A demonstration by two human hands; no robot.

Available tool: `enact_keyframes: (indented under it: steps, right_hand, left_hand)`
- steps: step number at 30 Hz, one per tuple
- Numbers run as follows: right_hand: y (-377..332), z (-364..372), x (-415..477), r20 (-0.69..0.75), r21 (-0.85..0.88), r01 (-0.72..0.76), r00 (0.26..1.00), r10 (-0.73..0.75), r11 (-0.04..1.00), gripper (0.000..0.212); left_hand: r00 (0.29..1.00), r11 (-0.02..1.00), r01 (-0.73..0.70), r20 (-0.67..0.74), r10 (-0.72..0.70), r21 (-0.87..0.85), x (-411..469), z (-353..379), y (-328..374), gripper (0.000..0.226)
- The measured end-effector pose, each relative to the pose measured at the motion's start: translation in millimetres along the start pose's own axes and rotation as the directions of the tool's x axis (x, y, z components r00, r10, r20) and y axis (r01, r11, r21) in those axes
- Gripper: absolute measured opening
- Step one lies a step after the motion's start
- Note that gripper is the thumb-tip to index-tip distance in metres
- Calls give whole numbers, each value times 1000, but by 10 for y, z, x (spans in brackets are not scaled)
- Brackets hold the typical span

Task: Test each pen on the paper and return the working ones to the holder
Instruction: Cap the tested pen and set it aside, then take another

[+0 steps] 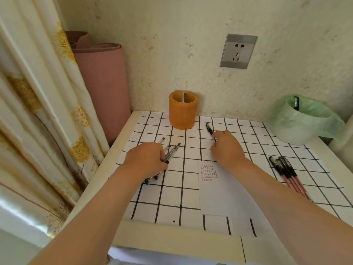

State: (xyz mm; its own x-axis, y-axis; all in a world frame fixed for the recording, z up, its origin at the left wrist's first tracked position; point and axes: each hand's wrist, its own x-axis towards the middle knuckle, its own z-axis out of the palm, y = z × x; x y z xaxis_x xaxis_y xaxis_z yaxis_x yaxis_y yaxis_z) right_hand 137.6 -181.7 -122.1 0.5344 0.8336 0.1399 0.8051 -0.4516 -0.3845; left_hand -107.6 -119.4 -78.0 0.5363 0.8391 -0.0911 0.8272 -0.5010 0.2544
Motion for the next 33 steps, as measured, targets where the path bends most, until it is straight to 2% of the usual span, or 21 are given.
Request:
enact_keyframes:
  steps: [5, 8, 10, 13, 15, 17, 23, 26, 29, 33]
  right_hand:
    - [-34, -30, -51, -46, -81, 36, 998, -40, 996, 41]
    - [-243, -84, -157, -43, -85, 187, 981, -191, 979, 42]
    - [-436, -74, -240, -10, -39, 381, 924, -381, 924, 44]
    - [-690, 51, -348, 77, -31, 631, 775, -628, 775, 47]
    - [-787, 170, -402, 119, -134, 713, 701, -703, 688, 43]
    - [-818, 253, -434, 119, -238, 738, 667, -735, 631, 37]
    - [-799, 241, -390, 5, -269, 728, 656, -754, 631, 15]
    - [-784, 197, -379, -8, -291, 723, 654, -757, 627, 17]
    - [-723, 124, -336, -19, -338, 663, 705, -709, 668, 28]
    - [-569, -76, -340, -8, -372, 552, 802, -597, 746, 21]
  left_hand:
    - [999, 1000, 29, -14, -29, -2, 6, 3, 3, 11]
    - [999, 999, 44, -13, -44, 29, 2, 0, 40, 13]
    - [999, 998, 45, 1, -45, 37, 1, -12, 56, 13]
    - [999, 998, 37, 20, -38, 49, -22, -31, 64, 14]
    - [999, 998, 32, 22, -33, 55, -49, -32, 55, 15]
    - [999, 998, 35, 24, -36, 42, -77, -31, 32, 16]
    - [998, 999, 4, 55, -2, -33, -94, -68, -53, 8]
    - [998, 1000, -1, 64, 3, -23, -76, -106, -67, 15]
    - [999, 999, 13, 49, -11, -46, -52, -134, -77, 17]
    - [999, 996, -22, 27, 24, -88, -33, -157, -16, 19]
